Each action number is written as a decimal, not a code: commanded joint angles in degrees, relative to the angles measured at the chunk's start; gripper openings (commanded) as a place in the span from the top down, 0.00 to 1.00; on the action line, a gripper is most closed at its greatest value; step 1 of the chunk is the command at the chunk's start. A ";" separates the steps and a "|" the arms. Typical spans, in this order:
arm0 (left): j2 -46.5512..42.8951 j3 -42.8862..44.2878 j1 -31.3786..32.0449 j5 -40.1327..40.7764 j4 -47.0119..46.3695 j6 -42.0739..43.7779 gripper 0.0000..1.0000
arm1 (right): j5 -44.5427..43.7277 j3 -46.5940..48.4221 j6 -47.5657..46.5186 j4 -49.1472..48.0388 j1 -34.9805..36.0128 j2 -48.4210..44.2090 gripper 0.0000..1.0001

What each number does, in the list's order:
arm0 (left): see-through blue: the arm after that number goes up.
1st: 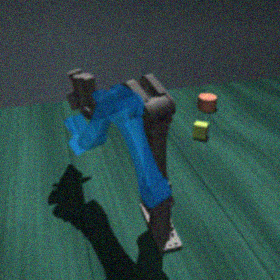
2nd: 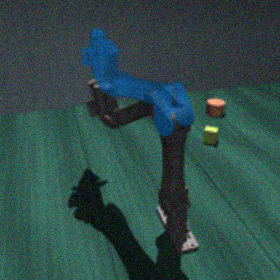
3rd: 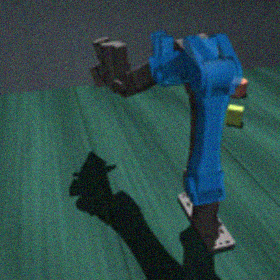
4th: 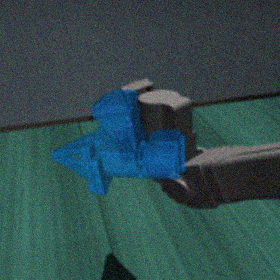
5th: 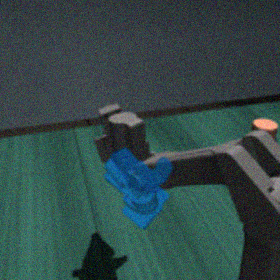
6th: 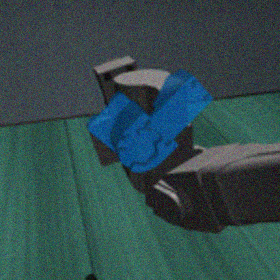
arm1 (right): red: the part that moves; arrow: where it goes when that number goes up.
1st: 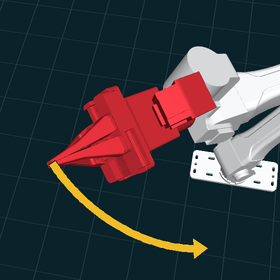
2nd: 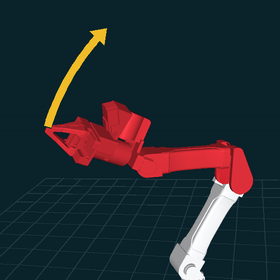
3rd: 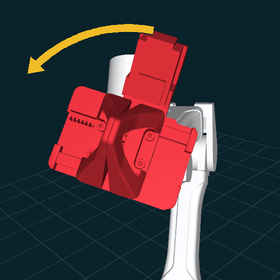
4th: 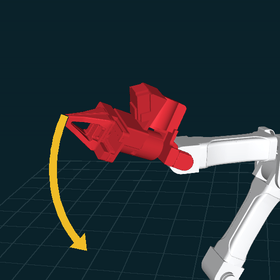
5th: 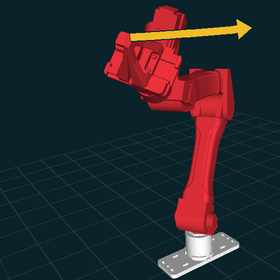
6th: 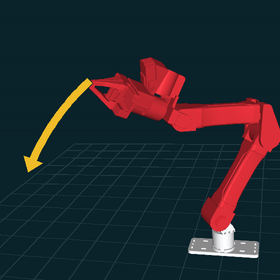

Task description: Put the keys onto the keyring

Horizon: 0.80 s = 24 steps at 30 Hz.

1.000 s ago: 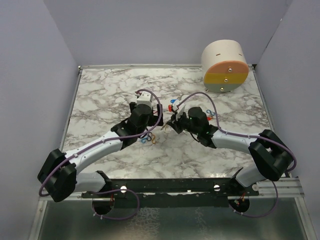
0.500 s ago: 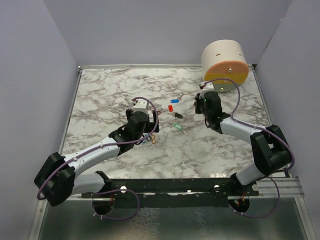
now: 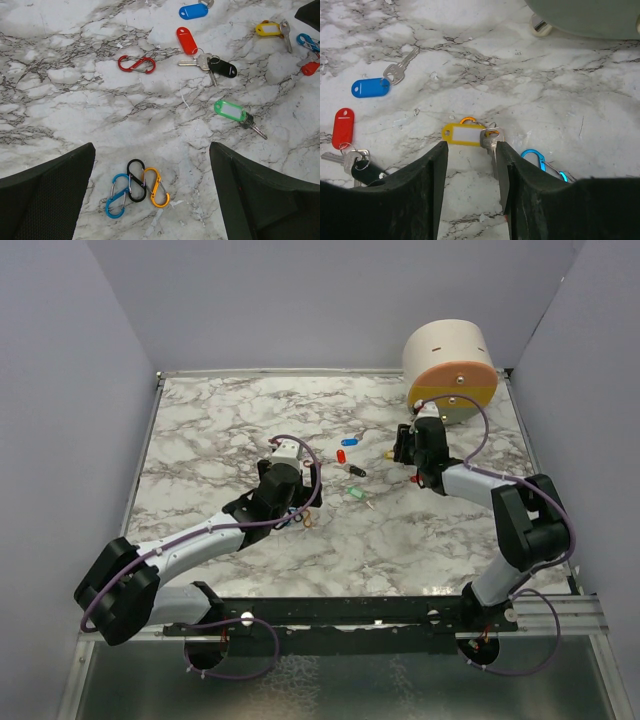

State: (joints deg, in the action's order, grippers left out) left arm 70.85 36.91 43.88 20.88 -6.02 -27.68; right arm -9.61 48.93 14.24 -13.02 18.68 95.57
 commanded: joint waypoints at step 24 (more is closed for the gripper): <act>-0.55 -3.79 -0.02 -3.23 -4.24 -1.85 0.01 | 6.26 13.86 5.99 1.01 7.86 13.22 0.54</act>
State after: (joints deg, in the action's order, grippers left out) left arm 71.26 33.67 43.90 18.83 -8.54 -28.93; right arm -1.02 58.19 17.63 -13.04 26.65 105.62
